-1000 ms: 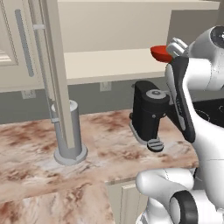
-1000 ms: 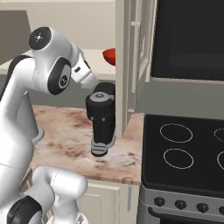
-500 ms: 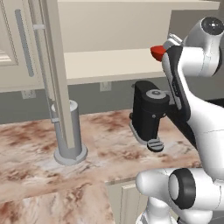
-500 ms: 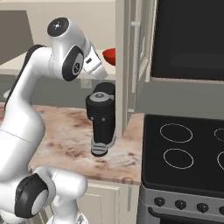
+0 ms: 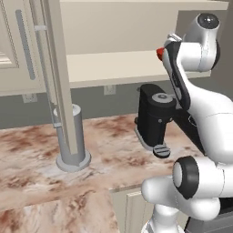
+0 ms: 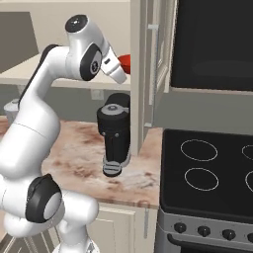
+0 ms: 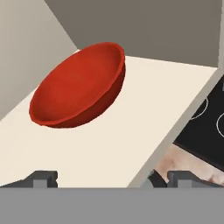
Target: Take the smaller bowl and place it next to the appetizer plate on the dining counter , and place the larger bowl next to the plate with cooked food.
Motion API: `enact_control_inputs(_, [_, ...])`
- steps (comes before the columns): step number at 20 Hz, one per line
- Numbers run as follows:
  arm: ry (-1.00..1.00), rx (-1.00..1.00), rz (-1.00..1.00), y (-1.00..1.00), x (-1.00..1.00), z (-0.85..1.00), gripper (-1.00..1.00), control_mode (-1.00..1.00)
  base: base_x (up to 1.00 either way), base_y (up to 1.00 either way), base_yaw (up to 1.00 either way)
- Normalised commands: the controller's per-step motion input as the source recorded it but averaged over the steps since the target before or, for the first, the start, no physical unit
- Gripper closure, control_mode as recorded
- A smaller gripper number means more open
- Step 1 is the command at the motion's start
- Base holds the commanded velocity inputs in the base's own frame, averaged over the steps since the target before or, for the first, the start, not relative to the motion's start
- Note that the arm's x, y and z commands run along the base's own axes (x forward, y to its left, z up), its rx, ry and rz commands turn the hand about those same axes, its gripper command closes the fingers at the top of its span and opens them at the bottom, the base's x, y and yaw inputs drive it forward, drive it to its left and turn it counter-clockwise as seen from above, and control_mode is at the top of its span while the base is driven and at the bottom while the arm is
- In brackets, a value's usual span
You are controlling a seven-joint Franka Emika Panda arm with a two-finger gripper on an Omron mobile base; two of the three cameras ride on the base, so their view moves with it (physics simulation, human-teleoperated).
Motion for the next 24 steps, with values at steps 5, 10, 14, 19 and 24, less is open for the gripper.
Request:
enact_control_inputs(5, [0.0, -0.07, 0.0, 0.0, 0.25, -0.2, -1.0, -1.0, 0.0, 0.0, 0.0])
enact_control_inputs(10, [-0.06, -0.03, -0.01, -0.06, 0.2, 0.0, -1.0, -1.0, 0.0, 0.0, 0.0])
enact_control_inputs(14, [-0.16, 0.0, -0.02, -0.01, 0.01, 0.0, -1.0, -1.0, 0.0, 0.0, 0.0])
enact_control_inputs(19, [-0.07, 0.0, -0.04, -0.03, 0.0, 0.0, -1.0, -1.0, 0.0, 0.0, 0.0])
enact_control_inputs(24, [0.06, 0.01, -0.04, -0.16, 0.02, 0.07, -1.0, -1.0, 0.0, 0.0, 0.0])
